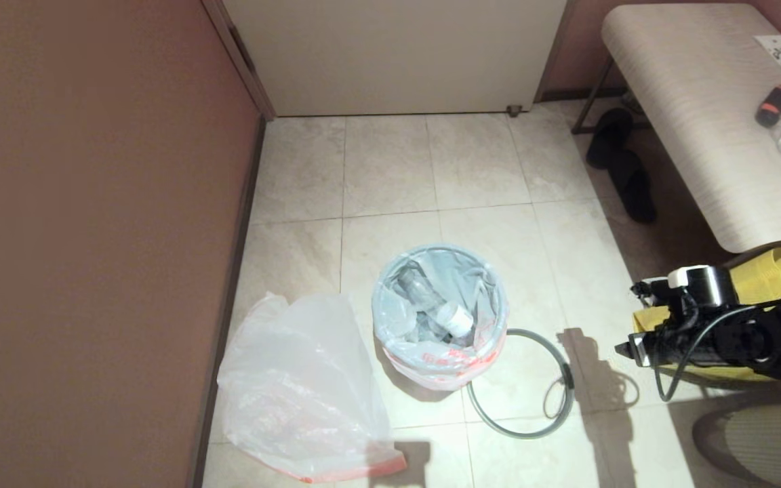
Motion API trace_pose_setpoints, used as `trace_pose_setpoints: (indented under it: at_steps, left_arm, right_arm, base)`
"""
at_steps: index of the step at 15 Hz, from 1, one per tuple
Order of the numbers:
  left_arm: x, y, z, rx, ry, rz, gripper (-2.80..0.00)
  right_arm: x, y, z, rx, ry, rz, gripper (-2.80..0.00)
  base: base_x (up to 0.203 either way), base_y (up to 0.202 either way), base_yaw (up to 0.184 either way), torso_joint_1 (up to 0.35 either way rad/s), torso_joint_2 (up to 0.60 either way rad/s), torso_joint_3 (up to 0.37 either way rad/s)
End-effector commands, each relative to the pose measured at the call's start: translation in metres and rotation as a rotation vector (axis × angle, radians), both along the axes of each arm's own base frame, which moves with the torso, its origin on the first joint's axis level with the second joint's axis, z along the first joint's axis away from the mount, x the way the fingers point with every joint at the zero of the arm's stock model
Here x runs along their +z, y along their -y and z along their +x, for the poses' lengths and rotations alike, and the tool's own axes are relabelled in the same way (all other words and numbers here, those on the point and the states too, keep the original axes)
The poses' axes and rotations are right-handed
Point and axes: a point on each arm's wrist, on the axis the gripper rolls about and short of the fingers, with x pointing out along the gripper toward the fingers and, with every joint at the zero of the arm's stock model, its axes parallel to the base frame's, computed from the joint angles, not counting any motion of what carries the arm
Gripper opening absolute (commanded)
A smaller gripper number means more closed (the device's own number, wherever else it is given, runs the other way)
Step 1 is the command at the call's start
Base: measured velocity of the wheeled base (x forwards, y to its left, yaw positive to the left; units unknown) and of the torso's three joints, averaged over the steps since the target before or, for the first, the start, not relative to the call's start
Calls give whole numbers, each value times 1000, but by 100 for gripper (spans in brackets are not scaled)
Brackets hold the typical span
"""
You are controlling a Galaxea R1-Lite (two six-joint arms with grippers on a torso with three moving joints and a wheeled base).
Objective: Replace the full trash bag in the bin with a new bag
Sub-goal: Place the trash can ring on the floor, then place the trash bag on the floor
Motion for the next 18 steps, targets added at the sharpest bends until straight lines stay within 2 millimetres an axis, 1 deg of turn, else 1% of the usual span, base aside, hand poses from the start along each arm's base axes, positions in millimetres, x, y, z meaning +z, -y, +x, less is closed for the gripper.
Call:
trace_pose_setpoints:
  at_steps: [1, 2, 4, 6, 8, 10, 12, 13, 16, 17, 18]
  left_arm:
    - [0, 0, 0, 0, -2, 0, -280]
    - [0, 0, 0, 0, -2, 0, -280]
    - [0, 0, 0, 0, -2, 0, -280]
    - [0, 0, 0, 0, -2, 0, -280]
    - [0, 0, 0, 0, -2, 0, -280]
    - [0, 0, 0, 0, -2, 0, -280]
    - [0, 0, 0, 0, -2, 0, -280]
    - [0, 0, 0, 0, -2, 0, -280]
    - [0, 0, 0, 0, -2, 0, -280]
    - [0, 0, 0, 0, -2, 0, -280]
    - [0, 0, 0, 0, -2, 0, -280]
  right_arm:
    - [47, -21, -27, 42, 107, 20, -280]
    - [53, -38, -36, 59, 104, 61, -280]
    - [54, -62, -47, 97, 54, 102, -280]
    - [54, -85, -44, 140, 44, 130, -280]
    - [52, -111, -32, 117, 25, 219, -280]
    - [46, -133, -14, 85, -28, 283, -280]
    - [29, -152, 6, 61, -84, 307, -280]
    - [23, -160, 14, 49, -107, 311, -280]
    - [19, -173, 22, -43, -194, 353, -280]
    - [20, -176, 25, -66, -209, 366, -102]
    - [24, -179, 29, -82, -207, 383, 0]
  base:
    - [0, 0, 0, 0, 0, 0]
    - [0, 0, 0, 0, 0, 0]
    - [0, 0, 0, 0, 0, 0]
    - [0, 0, 0, 0, 0, 0]
    - [0, 0, 0, 0, 0, 0]
    - [0, 0, 0, 0, 0, 0]
    - [0, 0, 0, 0, 0, 0]
    - [0, 0, 0, 0, 0, 0]
    - [0, 0, 0, 0, 0, 0]
    - [0, 0, 0, 0, 0, 0]
    - [0, 0, 0, 0, 0, 0]
